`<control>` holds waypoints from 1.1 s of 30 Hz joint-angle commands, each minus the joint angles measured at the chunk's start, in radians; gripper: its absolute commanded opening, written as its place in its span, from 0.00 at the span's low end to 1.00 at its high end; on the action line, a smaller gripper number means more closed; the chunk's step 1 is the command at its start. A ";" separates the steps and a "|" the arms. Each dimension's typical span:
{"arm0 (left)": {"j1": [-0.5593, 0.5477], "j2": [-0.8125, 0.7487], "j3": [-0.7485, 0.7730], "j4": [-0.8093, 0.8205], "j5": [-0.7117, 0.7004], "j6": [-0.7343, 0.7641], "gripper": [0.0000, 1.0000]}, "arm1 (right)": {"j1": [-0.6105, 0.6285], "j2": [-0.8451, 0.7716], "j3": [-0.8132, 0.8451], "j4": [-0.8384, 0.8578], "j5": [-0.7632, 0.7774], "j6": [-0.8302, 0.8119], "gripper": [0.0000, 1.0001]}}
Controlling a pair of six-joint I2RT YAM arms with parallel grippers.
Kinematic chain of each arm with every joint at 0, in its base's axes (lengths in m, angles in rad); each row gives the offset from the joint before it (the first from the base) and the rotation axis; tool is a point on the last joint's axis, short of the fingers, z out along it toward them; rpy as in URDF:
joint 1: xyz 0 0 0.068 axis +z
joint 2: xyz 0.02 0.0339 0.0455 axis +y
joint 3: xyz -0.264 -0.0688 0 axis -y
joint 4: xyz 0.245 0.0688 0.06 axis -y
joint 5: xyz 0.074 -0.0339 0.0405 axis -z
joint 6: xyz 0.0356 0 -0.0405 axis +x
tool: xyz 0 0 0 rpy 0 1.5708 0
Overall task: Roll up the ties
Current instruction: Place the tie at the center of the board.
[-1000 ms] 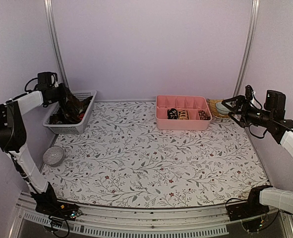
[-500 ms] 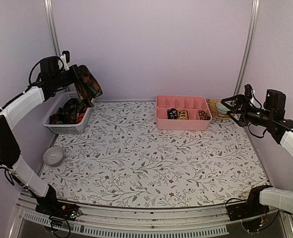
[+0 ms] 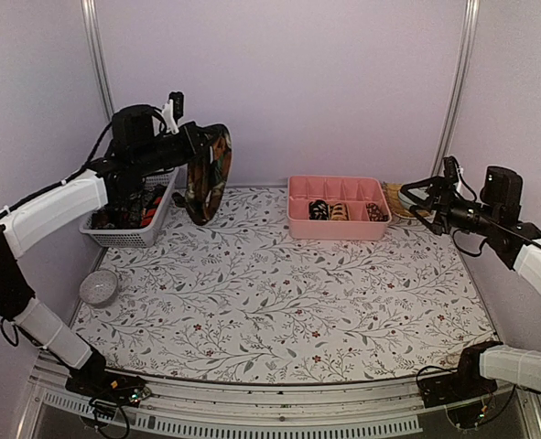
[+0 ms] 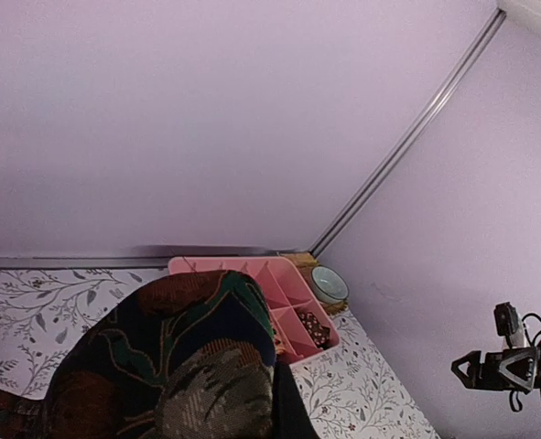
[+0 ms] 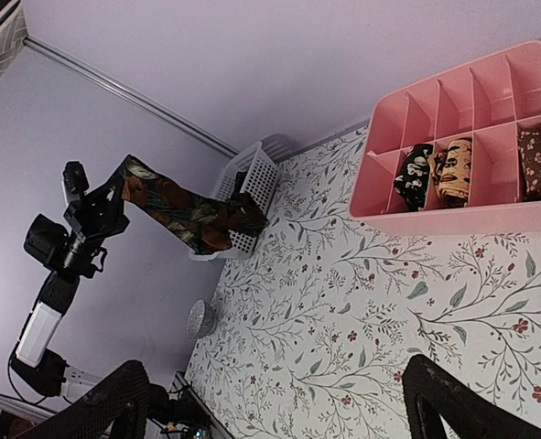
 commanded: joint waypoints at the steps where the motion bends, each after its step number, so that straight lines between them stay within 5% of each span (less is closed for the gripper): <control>1: -0.132 0.038 0.019 0.081 -0.040 -0.049 0.00 | 0.025 0.019 -0.019 0.049 -0.008 0.010 0.96; 12: -0.371 0.119 0.091 0.133 -0.165 -0.057 0.00 | 0.047 0.012 -0.038 0.065 -0.011 0.003 0.96; 24: -0.265 0.070 -0.264 0.016 -0.537 -0.020 0.01 | 0.103 0.060 -0.047 0.069 0.011 -0.025 0.96; 27: -0.246 0.059 -0.325 0.011 -0.618 -0.020 0.10 | 0.132 0.077 -0.040 0.062 0.029 -0.037 0.96; 33: -0.245 0.037 -0.323 -0.028 -0.653 0.014 0.63 | 0.215 0.136 -0.015 0.016 0.112 -0.105 0.96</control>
